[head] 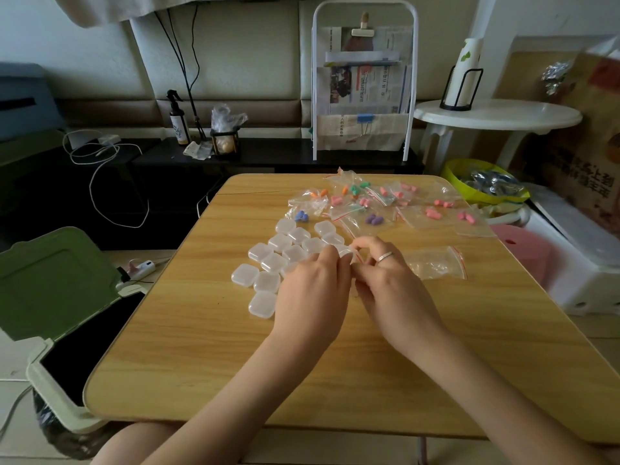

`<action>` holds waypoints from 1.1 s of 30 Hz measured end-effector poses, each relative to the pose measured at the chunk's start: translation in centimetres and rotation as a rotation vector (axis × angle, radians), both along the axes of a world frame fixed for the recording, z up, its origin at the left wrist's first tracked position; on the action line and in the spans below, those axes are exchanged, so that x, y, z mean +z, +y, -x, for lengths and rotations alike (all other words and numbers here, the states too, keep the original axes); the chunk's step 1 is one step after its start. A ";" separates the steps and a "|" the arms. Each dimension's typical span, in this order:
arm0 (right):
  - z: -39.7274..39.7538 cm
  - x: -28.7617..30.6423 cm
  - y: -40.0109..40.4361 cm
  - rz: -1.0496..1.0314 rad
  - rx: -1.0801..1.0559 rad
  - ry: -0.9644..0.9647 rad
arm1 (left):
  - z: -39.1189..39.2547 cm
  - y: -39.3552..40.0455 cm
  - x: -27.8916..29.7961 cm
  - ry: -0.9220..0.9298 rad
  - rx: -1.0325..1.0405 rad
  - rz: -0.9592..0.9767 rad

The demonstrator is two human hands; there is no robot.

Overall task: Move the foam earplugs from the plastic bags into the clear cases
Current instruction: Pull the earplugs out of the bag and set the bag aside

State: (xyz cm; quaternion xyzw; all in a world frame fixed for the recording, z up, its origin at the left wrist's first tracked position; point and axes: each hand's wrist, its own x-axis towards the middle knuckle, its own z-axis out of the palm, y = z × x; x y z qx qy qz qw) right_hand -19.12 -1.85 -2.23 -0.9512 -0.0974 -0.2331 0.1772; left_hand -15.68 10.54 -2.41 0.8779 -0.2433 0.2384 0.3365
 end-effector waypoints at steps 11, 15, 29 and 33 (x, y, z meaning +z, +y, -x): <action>-1.8 -0.7 -1.0 -0.467 0.162 0.274 | 1.0 -0.5 -0.3 -0.325 -0.138 -0.062; -1.7 0.0 -1.8 -0.724 0.213 0.323 | 0.6 0.0 1.0 0.077 -0.051 0.302; -1.0 0.5 -1.0 -0.894 0.314 0.396 | -1.6 2.6 2.6 0.763 -0.232 0.799; -0.9 0.5 -0.7 -0.953 0.261 0.340 | -1.4 2.6 2.7 0.812 -0.295 0.927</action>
